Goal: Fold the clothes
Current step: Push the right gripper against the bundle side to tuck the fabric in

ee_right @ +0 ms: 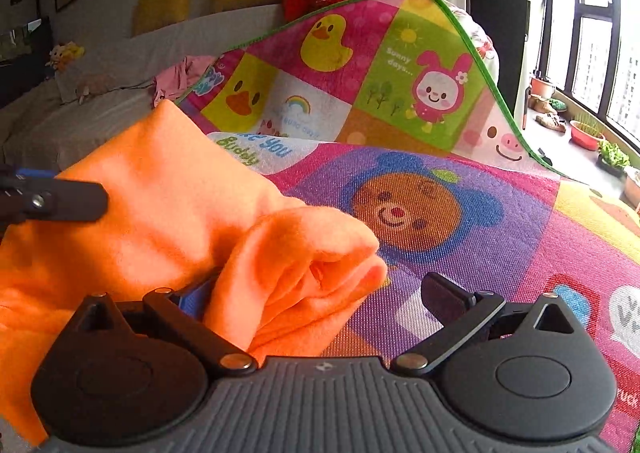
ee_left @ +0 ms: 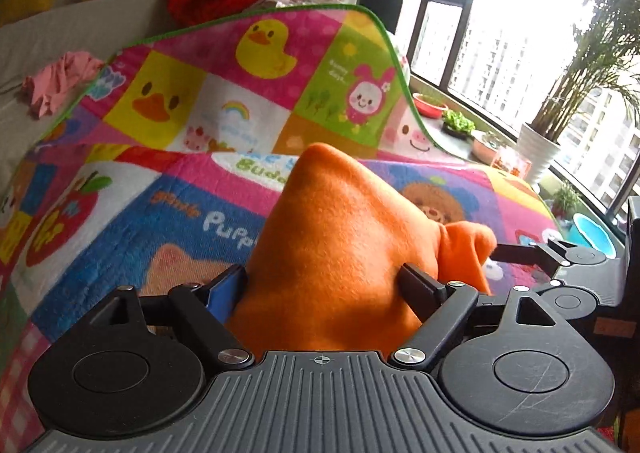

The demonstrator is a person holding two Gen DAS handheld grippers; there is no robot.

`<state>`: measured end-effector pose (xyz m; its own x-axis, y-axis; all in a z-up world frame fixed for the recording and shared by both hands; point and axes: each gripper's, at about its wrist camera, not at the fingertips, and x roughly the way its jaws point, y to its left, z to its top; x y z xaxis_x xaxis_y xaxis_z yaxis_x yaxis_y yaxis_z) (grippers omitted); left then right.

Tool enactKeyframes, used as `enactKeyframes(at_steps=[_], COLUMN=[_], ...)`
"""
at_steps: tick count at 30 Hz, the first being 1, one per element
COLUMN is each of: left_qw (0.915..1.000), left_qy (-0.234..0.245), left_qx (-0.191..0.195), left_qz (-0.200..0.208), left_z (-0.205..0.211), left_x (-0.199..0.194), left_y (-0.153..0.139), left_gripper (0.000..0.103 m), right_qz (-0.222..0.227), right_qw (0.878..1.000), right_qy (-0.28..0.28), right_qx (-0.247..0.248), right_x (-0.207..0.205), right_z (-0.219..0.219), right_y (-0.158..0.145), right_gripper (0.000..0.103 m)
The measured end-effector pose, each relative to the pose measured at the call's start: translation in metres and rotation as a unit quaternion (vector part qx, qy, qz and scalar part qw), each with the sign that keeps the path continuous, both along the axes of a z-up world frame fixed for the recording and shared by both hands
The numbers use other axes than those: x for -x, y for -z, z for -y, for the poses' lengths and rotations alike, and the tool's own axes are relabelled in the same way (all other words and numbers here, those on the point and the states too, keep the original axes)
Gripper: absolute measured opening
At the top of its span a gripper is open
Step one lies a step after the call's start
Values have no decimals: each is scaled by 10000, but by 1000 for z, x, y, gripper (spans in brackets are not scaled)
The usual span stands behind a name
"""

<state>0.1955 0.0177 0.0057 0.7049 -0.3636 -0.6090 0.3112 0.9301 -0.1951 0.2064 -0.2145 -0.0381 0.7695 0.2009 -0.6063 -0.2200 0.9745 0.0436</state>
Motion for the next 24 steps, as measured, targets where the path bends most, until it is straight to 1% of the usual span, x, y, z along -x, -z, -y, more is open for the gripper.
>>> enactKeyframes(at_steps=[4,8,10,15,18,19,22,24], left_qw=[10000,9999,9999,9994,9989,9988,9987,9985], left_qy=[20,-53,-99,-274,-358,-360,-380,-406], left_qx=[-75,-114,-101,127,212,222,245,276], left_qz=[16,-31,-92,-190,-225,-227,-216,-225], left_z=[-9,-24,-30,-39,-40,-40,-39,-38], left_x=[10,22,28,36,35,35,35,34], left_y=[5,9,13,20,21,21,23,24], left_gripper=[87,87,85,85,86,86,87,88], right_qz=[80,198,263,408,422,435,511,454], right_qw=[9997,9984,9974,9940,9929,9928,9944,9942], right_qy=[-211,-476,-610,-878,-961,-968,-885,-971], right_qx=[79,222,287,504,567,561,260,-109], right_x=[-6,-18,-25,-43,-50,-50,-36,-18], right_z=[-7,-26,-38,-65,-72,-70,-50,-33], right_y=[0,-2,-2,-5,-8,-11,-29,-41], right_gripper=[102,102,102,102,102,102,102,102])
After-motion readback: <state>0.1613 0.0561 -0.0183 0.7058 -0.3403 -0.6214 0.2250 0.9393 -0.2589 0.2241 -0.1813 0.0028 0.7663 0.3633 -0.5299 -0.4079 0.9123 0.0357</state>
